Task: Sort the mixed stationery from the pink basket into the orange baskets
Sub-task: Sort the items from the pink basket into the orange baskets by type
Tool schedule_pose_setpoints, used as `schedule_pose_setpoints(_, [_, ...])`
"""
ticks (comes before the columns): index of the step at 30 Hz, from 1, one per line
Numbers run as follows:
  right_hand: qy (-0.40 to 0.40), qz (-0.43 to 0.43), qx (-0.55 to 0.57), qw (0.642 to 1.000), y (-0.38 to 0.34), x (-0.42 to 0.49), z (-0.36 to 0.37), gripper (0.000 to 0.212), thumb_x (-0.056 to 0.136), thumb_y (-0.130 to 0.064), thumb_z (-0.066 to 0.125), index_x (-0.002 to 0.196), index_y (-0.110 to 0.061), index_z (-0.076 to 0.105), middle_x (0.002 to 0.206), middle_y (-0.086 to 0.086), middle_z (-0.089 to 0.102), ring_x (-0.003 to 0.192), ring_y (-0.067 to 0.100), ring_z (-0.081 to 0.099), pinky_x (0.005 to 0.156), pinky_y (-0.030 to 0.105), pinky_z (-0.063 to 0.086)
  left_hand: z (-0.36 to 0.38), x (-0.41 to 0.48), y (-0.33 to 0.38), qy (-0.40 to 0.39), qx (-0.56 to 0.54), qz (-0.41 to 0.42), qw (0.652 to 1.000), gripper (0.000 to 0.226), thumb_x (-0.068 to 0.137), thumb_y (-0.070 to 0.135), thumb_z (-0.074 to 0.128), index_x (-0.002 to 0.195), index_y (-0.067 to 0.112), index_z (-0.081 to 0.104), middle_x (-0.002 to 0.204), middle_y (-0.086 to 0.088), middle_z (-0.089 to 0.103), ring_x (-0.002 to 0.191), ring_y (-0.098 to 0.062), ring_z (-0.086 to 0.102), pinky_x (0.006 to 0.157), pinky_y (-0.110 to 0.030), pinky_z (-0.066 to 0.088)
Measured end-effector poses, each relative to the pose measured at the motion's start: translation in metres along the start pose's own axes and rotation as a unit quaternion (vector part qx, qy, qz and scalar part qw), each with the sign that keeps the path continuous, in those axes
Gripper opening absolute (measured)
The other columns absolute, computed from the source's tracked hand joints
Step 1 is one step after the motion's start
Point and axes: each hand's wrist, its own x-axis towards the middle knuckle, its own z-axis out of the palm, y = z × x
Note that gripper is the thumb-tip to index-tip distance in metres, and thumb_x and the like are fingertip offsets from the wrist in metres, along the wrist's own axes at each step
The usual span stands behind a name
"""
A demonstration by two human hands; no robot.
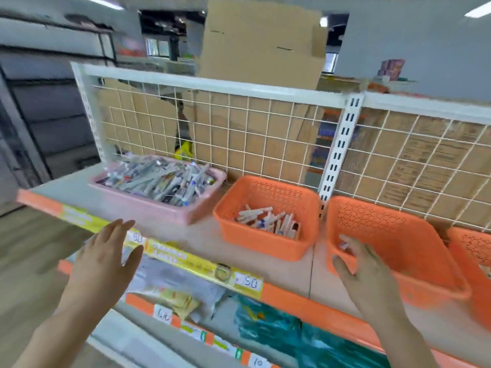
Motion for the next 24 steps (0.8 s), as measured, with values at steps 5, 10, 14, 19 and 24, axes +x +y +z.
schedule_pose_setpoints(5, [-0.031,-0.062,0.003,0.998,-0.056,0.043,0.043,0.043,0.088,-0.024,0.062,0.129,-0.013,0.053,0.124,0.009,0.059,0.11,0.031,0.058,0.086,0.042,0.044,-0.013,0.014,-0.044,0.015,0.033,-0.061,0.997,0.046,0.078,0.01,0.071,0.122,0.009,0.058,0.122,-0.015,0.059,0.101,-0.044,0.056,0.078,-0.052,0.045])
schedule_pose_setpoints(10, [-0.063,-0.104,0.033,0.992,-0.103,0.095,0.086,0.046,0.091,-0.032,0.057,0.133,-0.018,0.048,0.129,0.004,0.055,0.118,0.025,0.051,0.095,0.038,0.04,-0.011,0.052,-0.081,0.024,0.056,-0.078,0.995,0.049,0.073,0.004,0.075,0.119,0.006,0.061,0.114,-0.019,0.061,0.094,-0.048,0.058,0.073,-0.053,0.046])
schedule_pose_setpoints(14, [-0.082,-0.135,0.049,0.986,-0.132,0.129,0.114,0.047,0.093,-0.036,0.052,0.136,-0.02,0.044,0.136,-0.001,0.05,0.124,0.02,0.047,0.1,0.031,0.035,0.0,0.084,-0.099,0.024,0.052,-0.096,0.994,0.047,0.076,0.006,0.073,0.121,0.007,0.06,0.119,-0.016,0.06,0.1,-0.045,0.057,0.08,-0.052,0.044])
schedule_pose_setpoints(19, [-0.111,-0.16,0.026,0.981,-0.157,0.157,0.143,0.047,0.094,-0.039,0.05,0.136,-0.02,0.043,0.134,-0.001,0.051,0.121,0.017,0.05,0.1,0.027,0.036,0.021,0.113,-0.115,0.004,0.05,-0.081,0.995,0.046,0.077,0.01,0.074,0.121,0.008,0.06,0.12,-0.012,0.06,0.102,-0.04,0.059,0.082,-0.05,0.046])
schedule_pose_setpoints(24, [-0.131,-0.172,0.01,0.976,-0.182,0.17,0.165,0.04,0.092,-0.033,0.055,0.13,-0.022,0.049,0.124,-0.004,0.054,0.114,0.017,0.051,0.088,0.028,0.039,0.043,0.142,-0.128,-0.015,0.043,-0.061,0.997,0.046,0.08,0.012,0.071,0.123,0.008,0.058,0.123,-0.01,0.059,0.104,-0.038,0.058,0.083,-0.051,0.046])
